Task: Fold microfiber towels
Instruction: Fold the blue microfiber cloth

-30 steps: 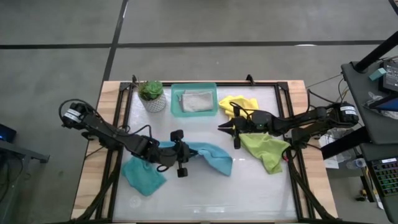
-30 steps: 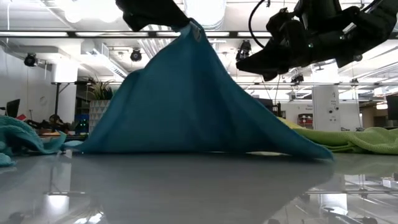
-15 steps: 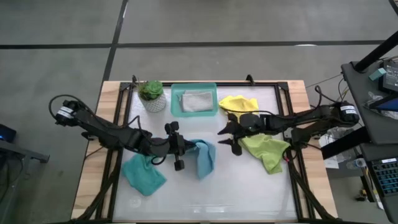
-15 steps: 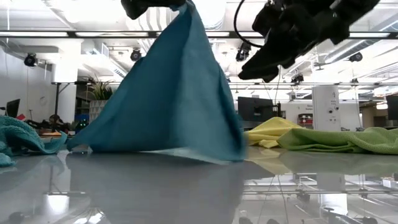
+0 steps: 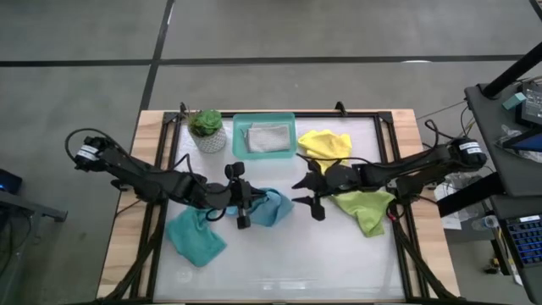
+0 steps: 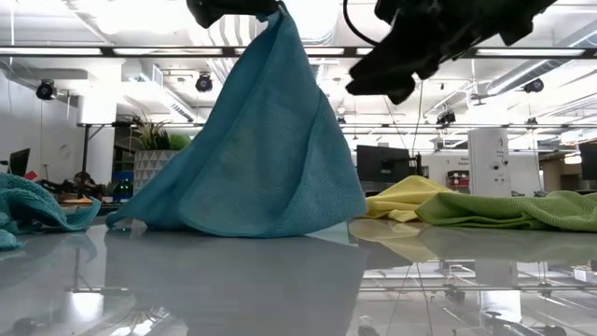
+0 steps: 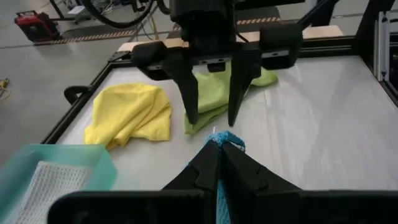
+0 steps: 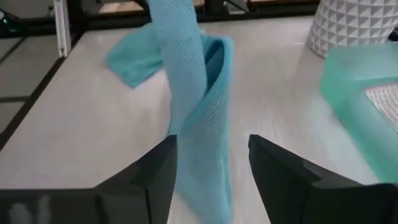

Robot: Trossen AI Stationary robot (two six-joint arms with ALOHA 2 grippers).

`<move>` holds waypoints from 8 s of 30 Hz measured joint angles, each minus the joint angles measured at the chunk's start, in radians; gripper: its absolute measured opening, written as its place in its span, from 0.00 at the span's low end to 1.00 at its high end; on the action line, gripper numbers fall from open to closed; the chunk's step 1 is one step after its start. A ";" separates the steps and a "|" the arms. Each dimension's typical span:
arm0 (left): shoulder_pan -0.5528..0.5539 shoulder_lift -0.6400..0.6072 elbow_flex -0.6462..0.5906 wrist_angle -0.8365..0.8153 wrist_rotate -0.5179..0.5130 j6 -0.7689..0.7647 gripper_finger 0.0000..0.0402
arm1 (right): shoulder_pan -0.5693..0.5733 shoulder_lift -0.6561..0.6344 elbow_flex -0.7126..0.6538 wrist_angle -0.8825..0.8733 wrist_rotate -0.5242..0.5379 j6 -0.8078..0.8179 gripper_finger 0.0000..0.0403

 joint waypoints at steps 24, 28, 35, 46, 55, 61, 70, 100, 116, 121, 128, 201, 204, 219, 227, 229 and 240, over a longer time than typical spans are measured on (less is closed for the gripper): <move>-0.001 0.001 -0.003 -0.029 0.167 -0.003 0.00 | 0.035 0.076 0.003 0.082 0.003 -0.069 0.02; -0.001 0.002 -0.004 -0.081 0.227 -0.005 0.00 | 0.085 0.012 -0.028 0.030 0.002 -0.041 0.02; -0.002 0.002 -0.010 -0.086 0.231 -0.031 0.00 | 0.124 -0.050 -0.045 0.000 0.066 -0.037 0.02; -0.004 0.002 -0.055 -0.089 0.244 -0.059 0.16 | 0.123 -0.076 0.019 -0.033 0.138 -0.170 0.02; -0.003 0.002 -0.055 -0.088 0.190 -0.049 0.30 | 0.121 -0.072 0.140 -0.188 0.251 -0.155 0.02; -0.003 0.002 -0.073 -0.088 0.088 -0.046 0.31 | 0.092 -0.069 0.321 -0.542 0.317 0.016 0.02; 0.027 0.013 -0.121 -0.034 -0.006 -0.133 0.31 | 0.085 -0.067 0.346 -0.564 0.316 0.029 0.02; 0.177 0.242 -0.283 0.720 -0.013 0.213 0.56 | 0.080 -0.066 0.313 -0.565 0.315 0.021 0.02; 0.182 0.325 -0.276 0.759 0.072 0.180 0.02 | 0.069 -0.066 0.256 -0.519 0.307 0.007 0.02; 0.181 0.346 -0.254 0.762 0.070 0.179 0.00 | 0.069 -0.066 0.255 -0.512 0.307 0.008 0.02; 0.128 0.218 -0.250 0.720 0.070 0.187 0.00 | 0.079 -0.072 0.257 -0.508 0.261 0.041 0.11; 0.035 0.201 -0.389 0.676 0.083 -0.099 0.39 | 0.111 0.006 0.290 -0.378 0.020 -0.348 0.02; 0.052 0.254 -0.390 0.677 0.086 -0.054 0.39 | 0.111 0.006 0.288 -0.379 0.019 -0.343 0.02; 0.150 0.360 -0.396 0.725 0.466 -0.030 0.25 | 0.111 0.007 0.283 -0.399 0.019 -0.319 0.02; 0.150 0.355 -0.396 0.692 0.643 -0.076 0.13 | 0.111 0.007 0.280 -0.405 0.026 -0.319 0.02; 0.150 0.355 -0.397 0.662 0.653 -0.092 0.11 | 0.111 0.007 0.280 -0.413 0.026 -0.319 0.02; 0.149 0.355 -0.398 0.595 0.732 -0.111 0.01 | 0.110 -0.008 0.280 -0.448 0.027 -0.321 0.02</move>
